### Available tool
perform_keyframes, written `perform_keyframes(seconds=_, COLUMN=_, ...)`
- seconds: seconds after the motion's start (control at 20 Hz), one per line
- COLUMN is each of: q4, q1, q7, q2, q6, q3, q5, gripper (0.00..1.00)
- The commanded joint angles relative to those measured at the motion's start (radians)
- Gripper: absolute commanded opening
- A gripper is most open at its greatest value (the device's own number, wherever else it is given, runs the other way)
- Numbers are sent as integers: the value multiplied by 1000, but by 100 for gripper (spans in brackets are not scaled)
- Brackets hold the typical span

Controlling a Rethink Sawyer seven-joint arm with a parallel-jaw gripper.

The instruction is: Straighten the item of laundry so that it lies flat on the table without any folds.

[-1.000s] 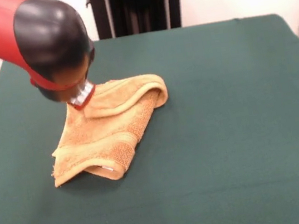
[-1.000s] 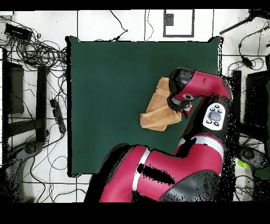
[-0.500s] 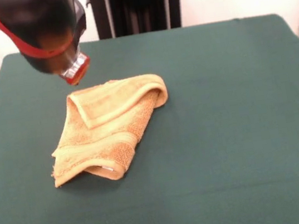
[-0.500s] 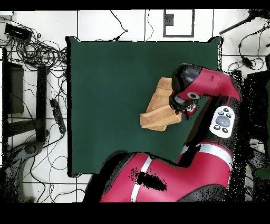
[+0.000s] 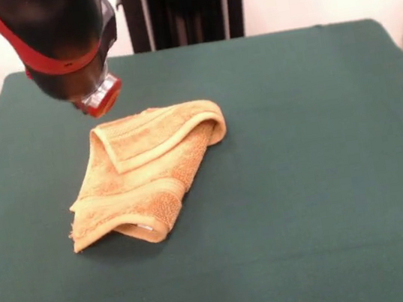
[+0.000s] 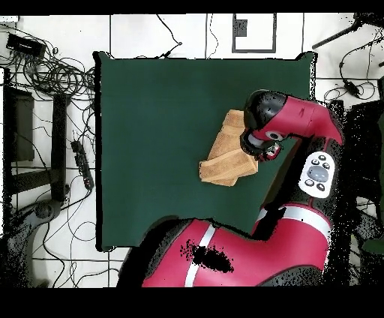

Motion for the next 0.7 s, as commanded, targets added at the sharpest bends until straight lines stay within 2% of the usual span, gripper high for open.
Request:
perform_keyframes(seconds=0.05, q4=112, q1=39, q7=86, q2=33, q6=-184, q3=131, q5=-3, gripper=0)
perform_keyframes(seconds=0.2, q4=89, q1=44, q7=84, q2=50, q6=-210, q3=116, q5=-18, gripper=0)
perform_keyframes(seconds=0.25, q4=61, q1=28, q7=88, q2=106, q6=-254, q3=119, q5=-28, gripper=0)
perform_keyframes(seconds=0.35, q4=35, q1=23, q7=92, q2=128, q6=-254, q3=111, q5=-29, gripper=0)
perform_keyframes(seconds=0.55, q4=41, q1=26, q7=107, q2=129, q6=-253, q3=103, q5=-16, gripper=0)
perform_keyframes(seconds=0.6, q4=43, q1=26, q7=116, q2=129, q6=-251, q3=101, q5=-10, gripper=100)
perform_keyframes(seconds=0.7, q4=26, q1=23, q7=57, q2=135, q6=-230, q3=116, q5=-18, gripper=100)
